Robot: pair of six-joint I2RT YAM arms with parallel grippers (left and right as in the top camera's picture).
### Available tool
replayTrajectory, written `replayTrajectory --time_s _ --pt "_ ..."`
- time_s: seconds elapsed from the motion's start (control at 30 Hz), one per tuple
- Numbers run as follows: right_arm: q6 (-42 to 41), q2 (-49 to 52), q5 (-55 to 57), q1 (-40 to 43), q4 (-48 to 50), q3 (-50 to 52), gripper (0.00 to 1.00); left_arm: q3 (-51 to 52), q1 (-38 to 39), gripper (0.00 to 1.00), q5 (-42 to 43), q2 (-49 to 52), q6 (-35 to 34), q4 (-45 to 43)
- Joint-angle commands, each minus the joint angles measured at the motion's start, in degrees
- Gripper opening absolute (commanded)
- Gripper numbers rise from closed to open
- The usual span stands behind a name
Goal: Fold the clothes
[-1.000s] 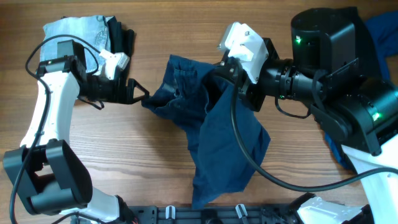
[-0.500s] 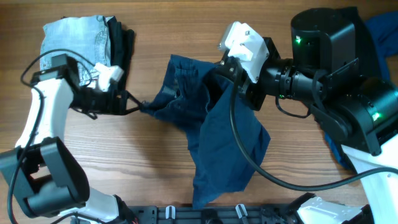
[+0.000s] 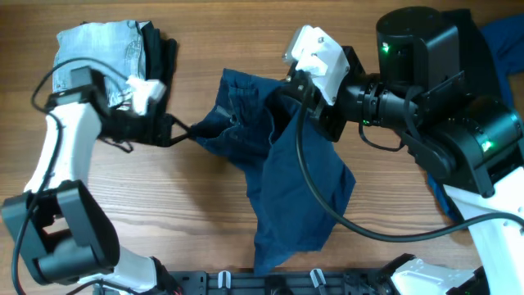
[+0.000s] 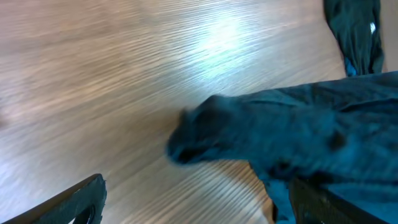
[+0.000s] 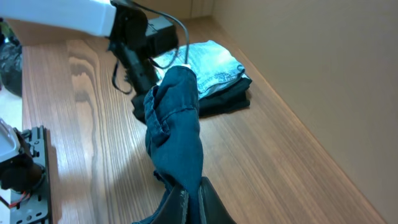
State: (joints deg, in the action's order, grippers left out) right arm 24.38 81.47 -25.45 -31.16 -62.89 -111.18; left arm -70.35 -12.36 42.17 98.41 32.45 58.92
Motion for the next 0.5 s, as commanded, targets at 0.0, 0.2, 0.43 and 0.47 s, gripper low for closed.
replayTrajectory --time_s 0.0,0.2,0.43,0.47 --pt "1.11 -0.04 -0.46 -0.11 0.68 -1.33 0.04 0.39 2.32 0.94 1.68 -0.11 -2.99 -3.08" --pt "1.16 -0.04 -0.46 -0.11 0.7 -1.33 0.04 0.39 5.38 0.95 2.19 4.39 -4.87 -8.02" --pt "1.18 -0.09 -0.44 -0.11 0.92 -1.33 0.04 0.39 9.77 0.82 3.63 10.38 -8.48 -13.81" --pt "1.2 -0.09 -0.42 -0.11 0.92 -1.33 0.04 0.39 10.23 0.69 3.63 10.47 -9.09 -14.51"
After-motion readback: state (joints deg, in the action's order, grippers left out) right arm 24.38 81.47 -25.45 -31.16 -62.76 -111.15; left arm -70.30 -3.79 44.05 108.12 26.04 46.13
